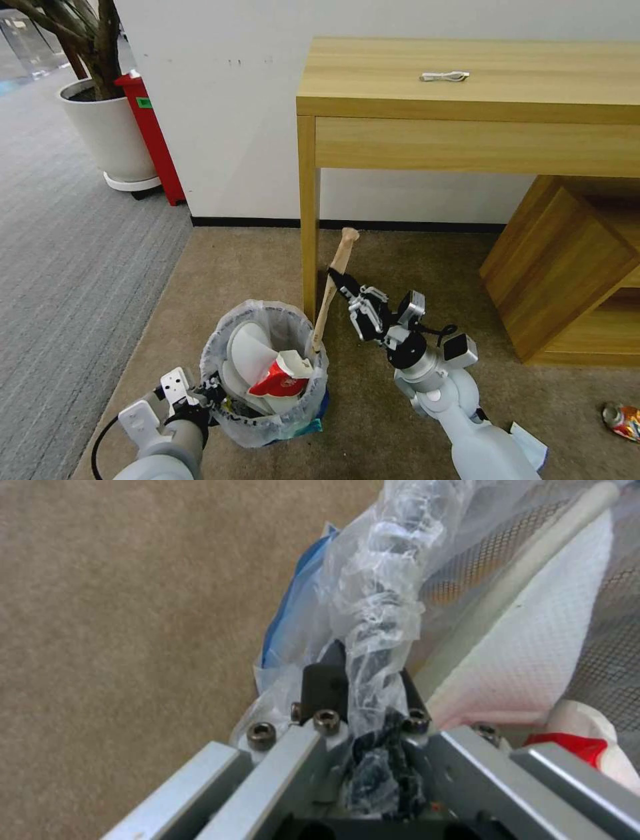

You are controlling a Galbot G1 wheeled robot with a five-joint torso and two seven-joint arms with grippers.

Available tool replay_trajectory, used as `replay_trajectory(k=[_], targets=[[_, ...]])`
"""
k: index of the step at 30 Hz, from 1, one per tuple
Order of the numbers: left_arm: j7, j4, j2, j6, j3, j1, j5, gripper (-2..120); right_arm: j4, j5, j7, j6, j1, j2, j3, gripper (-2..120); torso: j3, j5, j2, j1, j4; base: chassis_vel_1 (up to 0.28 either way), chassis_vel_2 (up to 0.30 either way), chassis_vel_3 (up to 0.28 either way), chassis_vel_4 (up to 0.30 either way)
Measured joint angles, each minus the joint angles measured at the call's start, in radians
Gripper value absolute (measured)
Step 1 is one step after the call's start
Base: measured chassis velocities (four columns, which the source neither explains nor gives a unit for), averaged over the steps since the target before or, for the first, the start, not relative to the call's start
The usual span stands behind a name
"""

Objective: Pick up the trash bin and place the garbage on the floor into it.

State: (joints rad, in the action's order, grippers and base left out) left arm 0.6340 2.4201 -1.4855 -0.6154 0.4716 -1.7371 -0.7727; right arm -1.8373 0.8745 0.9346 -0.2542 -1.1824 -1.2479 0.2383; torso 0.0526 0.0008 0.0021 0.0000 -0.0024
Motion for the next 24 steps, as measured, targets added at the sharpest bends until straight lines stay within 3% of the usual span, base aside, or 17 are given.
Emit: replay_trajectory(k=[8,18,22,24], targets=[[0.007,0.029,-0.001,-0.007,-0.043,-0.027,0.0,1,0.04,-0.148,0.05,-0.047,-0.003,0.0,0.004,4,0.0,0.0,0.0,0.0,0.0,0.0,0.0,0.0,0.0],[0.008,0.039,0.0,-0.01,-0.04,-0.029,0.001,1,0.045,-0.169,0.078,-0.052,-0.014,0.008,0.015,43,0.0,0.0,0.0,0.0,-0.0001,0.0,0.0,0.0,0.0],[0.008,0.038,0.002,-0.011,-0.034,-0.026,0.001,1,0.044,-0.162,0.079,-0.055,-0.018,0.013,0.021,52,0.0,0.0,0.0,0.0,0.0,0.0,0.0,0.0,0.0],[0.009,0.033,0.006,-0.012,-0.02,-0.019,-0.003,1,0.035,-0.141,0.071,-0.06,-0.023,0.018,0.029,64,0.0,0.0,0.0,0.0,0.0,0.0,0.0,0.0,0.0]])
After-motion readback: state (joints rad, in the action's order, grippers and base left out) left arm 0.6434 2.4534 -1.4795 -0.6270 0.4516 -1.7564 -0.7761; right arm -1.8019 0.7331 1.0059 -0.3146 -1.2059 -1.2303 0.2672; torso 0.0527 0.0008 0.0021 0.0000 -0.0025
